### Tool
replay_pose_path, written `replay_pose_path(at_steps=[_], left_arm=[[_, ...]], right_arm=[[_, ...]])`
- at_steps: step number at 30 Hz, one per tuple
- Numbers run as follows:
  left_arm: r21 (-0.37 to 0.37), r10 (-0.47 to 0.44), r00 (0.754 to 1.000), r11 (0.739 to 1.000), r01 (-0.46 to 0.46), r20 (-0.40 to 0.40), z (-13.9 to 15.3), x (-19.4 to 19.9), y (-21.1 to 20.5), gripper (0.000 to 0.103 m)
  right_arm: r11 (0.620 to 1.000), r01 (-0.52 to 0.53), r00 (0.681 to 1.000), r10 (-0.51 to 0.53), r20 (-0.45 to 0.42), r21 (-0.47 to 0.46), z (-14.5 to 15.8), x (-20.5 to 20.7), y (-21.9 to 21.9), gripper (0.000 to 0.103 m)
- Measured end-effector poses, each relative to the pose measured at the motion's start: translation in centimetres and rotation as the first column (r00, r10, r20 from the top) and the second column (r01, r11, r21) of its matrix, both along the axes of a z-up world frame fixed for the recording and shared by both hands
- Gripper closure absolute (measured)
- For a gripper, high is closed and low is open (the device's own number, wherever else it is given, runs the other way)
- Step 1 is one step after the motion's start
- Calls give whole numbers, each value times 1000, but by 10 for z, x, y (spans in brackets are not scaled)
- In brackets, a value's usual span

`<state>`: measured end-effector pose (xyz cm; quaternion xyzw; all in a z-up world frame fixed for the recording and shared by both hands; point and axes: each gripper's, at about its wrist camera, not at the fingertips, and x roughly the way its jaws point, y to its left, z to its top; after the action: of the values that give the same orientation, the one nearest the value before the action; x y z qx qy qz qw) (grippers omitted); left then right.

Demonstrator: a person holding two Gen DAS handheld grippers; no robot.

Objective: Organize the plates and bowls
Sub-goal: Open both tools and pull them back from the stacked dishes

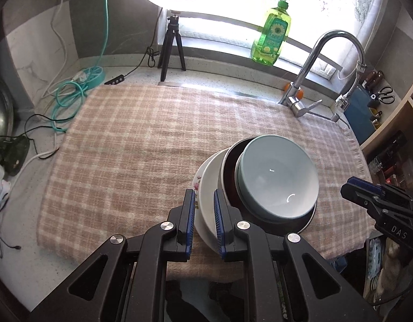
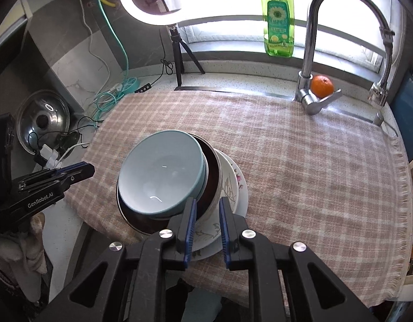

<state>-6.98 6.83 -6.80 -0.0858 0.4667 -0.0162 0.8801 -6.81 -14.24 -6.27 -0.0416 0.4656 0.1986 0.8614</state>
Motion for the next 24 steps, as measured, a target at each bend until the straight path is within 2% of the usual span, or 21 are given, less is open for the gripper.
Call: replay_pose_path(at_steps=[3, 5, 9, 11, 12, 14, 17, 21, 24], left_arm=[[9, -14, 999, 1000, 13, 43, 11, -12, -5, 87], [36, -35, 997, 999, 33, 70, 17, -17, -8, 86], [44, -76, 993, 996, 72, 89, 25, -28, -8, 79], [77, -91, 990, 994, 83, 105, 29, -33, -11, 73], [91, -94, 989, 992, 84, 113, 30, -35, -12, 65], [86, -98, 988, 992, 87, 120, 32, -37, -13, 57], [82, -109, 988, 992, 100, 114, 32, -36, -15, 54], [82, -111, 986, 991, 101, 123, 36, -39, -14, 54], [79, -103, 986, 992, 93, 133, 40, -41, -12, 42]], right_arm=[[999, 23, 997, -21, 77, -22, 13, -17, 7, 75], [998, 61, 993, -59, 103, -10, 18, -27, 8, 65], [985, 171, 975, -170, 146, 7, 23, -45, 10, 56], [980, 198, 966, -199, 163, 21, 23, -51, 10, 47], [975, 220, 959, -219, 179, 15, 24, -54, 10, 47], [967, 255, 947, -251, 198, 6, 25, -59, 10, 46], [960, 279, 938, -279, 205, 29, 27, -64, 7, 38], [958, 285, 931, -281, 235, 16, 35, -69, 9, 37], [957, 291, 923, -286, 256, 19, 40, -71, 10, 28]])
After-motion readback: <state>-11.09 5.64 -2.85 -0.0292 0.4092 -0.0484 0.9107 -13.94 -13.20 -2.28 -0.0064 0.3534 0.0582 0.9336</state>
